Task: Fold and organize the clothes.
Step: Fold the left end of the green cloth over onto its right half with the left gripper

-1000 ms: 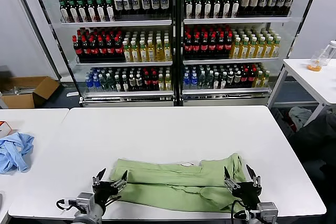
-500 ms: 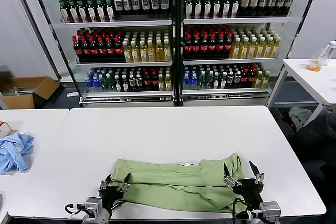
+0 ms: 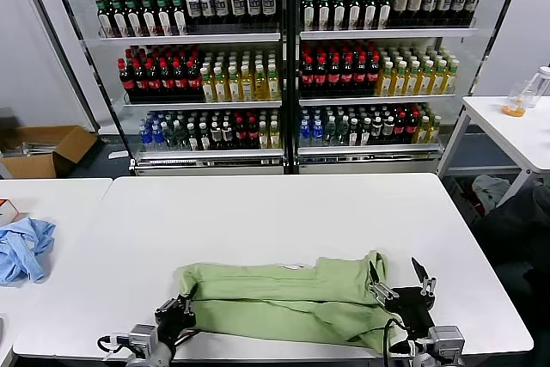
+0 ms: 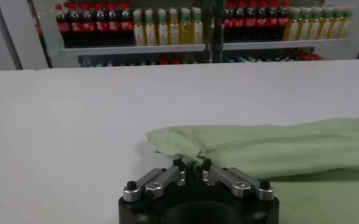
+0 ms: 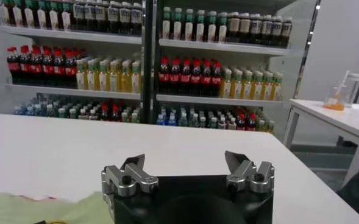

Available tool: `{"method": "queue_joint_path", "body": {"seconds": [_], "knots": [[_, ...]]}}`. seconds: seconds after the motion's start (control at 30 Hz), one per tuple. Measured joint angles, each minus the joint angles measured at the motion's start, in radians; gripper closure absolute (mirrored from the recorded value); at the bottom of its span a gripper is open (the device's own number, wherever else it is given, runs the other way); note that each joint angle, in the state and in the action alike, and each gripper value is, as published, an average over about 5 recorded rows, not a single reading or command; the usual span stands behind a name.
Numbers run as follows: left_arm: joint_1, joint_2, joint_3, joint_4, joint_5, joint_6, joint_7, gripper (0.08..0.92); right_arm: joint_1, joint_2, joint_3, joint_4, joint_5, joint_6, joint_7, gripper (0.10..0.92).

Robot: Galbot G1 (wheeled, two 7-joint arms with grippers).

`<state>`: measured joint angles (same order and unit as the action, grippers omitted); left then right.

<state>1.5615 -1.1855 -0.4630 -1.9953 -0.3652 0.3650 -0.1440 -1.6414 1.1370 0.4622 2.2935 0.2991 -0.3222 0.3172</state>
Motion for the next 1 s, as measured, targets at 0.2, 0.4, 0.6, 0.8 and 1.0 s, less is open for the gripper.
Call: {"method": "queue_joint_path", "body": {"seconds": [0.2, 0.4, 0.6, 0.8, 1.0], "knots": [[0.012, 0.039, -0.106, 0.016, -0.045, 0.000, 0.007, 0.895, 0.020, -0.010, -0.005, -0.007, 0.016, -0.002, 0.005, 0.203], [0.002, 0.095, -0.253, 0.030, -0.105, 0.010, 0.009, 0.895, 0.044, -0.020, -0.014, -0.017, 0.027, -0.003, 0.005, 0.203], [-0.013, 0.131, -0.381, 0.010, -0.245, 0.034, 0.019, 0.895, 0.061, -0.029, -0.020, -0.027, 0.029, -0.002, 0.002, 0.203], [-0.017, 0.113, -0.417, -0.066, -0.465, 0.062, 0.033, 0.895, 0.074, -0.036, -0.026, -0.036, 0.030, -0.001, 0.001, 0.203], [-0.015, 0.058, -0.380, -0.162, -0.663, 0.081, 0.047, 0.895, 0.085, -0.040, -0.034, -0.038, 0.031, -0.001, 0.000, 0.203]]}}
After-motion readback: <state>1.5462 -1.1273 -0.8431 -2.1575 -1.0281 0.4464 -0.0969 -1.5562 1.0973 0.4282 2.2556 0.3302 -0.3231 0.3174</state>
